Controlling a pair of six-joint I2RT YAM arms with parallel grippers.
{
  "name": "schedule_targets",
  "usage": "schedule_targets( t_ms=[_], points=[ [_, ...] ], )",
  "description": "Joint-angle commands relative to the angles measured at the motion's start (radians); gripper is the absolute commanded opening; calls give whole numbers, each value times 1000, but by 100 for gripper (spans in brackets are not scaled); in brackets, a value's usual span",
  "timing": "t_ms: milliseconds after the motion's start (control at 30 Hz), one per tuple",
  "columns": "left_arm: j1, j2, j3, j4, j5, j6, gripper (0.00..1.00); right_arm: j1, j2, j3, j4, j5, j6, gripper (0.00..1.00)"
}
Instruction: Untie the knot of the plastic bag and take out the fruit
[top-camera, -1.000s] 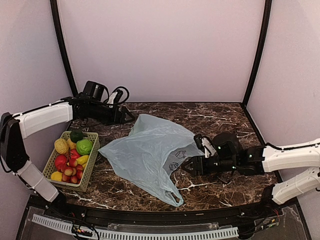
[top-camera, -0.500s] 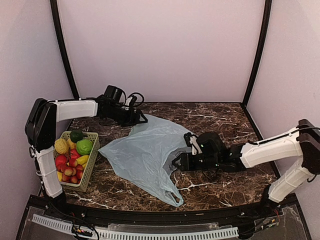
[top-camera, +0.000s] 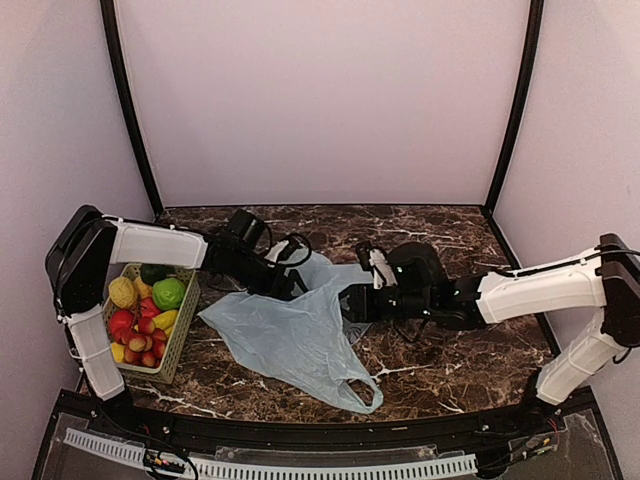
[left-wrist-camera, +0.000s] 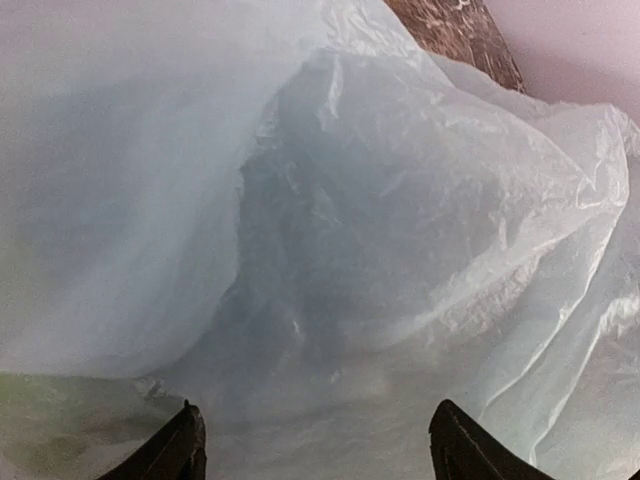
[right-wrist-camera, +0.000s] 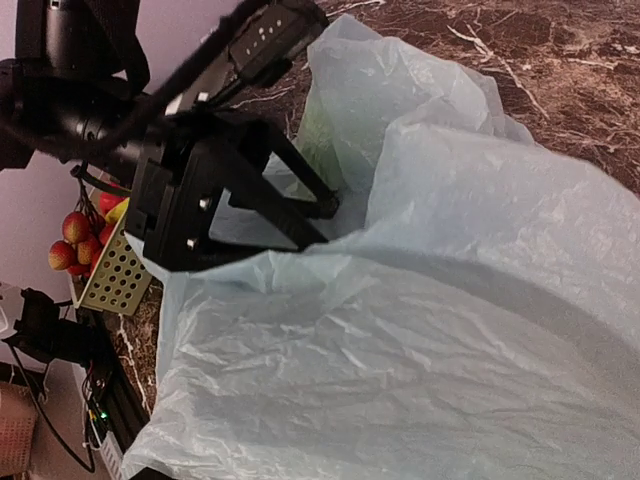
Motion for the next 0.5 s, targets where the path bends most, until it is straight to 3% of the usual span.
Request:
schedule_targets(
  t_ms=[0,333,467],
  points=[
    [-81,-142,-94,42,18,-25,76,18,-67,-19,20,-18,-31,53],
    [-204,-384,-259,88,-56,-152,77,101,-199,-121,-13,42,-12,54],
    [-195,-458,-228,10,-161,-137,84,100,-232,-182,-4,113,72,54]
  ],
)
